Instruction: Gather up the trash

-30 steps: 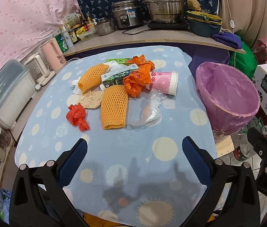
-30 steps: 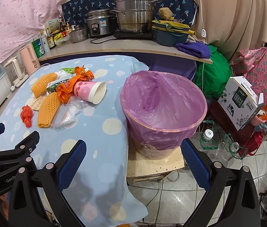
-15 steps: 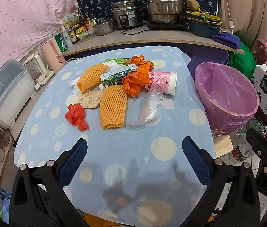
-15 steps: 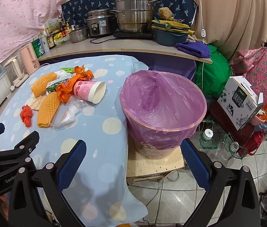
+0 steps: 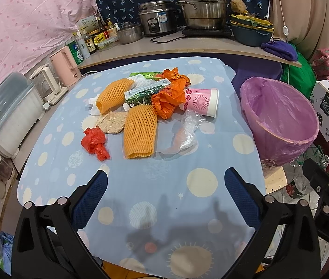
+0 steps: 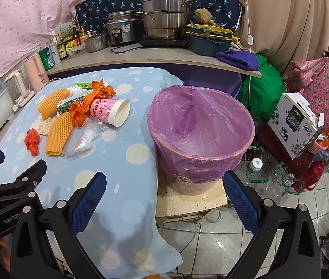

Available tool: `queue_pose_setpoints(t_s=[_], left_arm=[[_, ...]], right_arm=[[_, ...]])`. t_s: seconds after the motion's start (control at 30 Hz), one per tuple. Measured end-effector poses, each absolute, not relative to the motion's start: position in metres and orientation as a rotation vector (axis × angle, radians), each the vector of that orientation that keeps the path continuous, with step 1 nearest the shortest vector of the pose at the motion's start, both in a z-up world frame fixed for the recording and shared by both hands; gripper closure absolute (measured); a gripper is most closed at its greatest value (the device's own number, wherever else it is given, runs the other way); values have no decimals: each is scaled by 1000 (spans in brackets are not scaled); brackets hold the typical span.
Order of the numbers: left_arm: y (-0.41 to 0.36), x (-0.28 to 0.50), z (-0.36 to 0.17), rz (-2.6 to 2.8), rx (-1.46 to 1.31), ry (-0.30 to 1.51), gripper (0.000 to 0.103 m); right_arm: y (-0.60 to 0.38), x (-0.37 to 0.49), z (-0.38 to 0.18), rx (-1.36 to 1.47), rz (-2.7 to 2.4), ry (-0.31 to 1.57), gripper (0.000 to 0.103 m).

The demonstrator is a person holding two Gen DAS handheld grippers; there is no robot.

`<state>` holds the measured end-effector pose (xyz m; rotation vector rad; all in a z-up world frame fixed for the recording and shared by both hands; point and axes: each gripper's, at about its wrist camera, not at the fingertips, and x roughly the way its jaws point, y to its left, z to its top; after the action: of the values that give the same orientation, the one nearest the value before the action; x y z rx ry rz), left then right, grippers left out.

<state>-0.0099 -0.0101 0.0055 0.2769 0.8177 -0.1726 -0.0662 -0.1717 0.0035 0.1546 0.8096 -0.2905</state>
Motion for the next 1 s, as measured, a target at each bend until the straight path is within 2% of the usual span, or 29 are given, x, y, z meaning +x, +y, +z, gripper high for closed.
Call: queue_pose_setpoints(t_s=[0.7, 1.0], left_arm=[[-9, -9, 8, -175, 265, 828, 7], [21, 31, -6, -139, 149, 870, 7]], right_arm=[[-170, -64, 0, 154, -288, 815, 7], [-168, -44, -10, 172, -267, 839, 7]])
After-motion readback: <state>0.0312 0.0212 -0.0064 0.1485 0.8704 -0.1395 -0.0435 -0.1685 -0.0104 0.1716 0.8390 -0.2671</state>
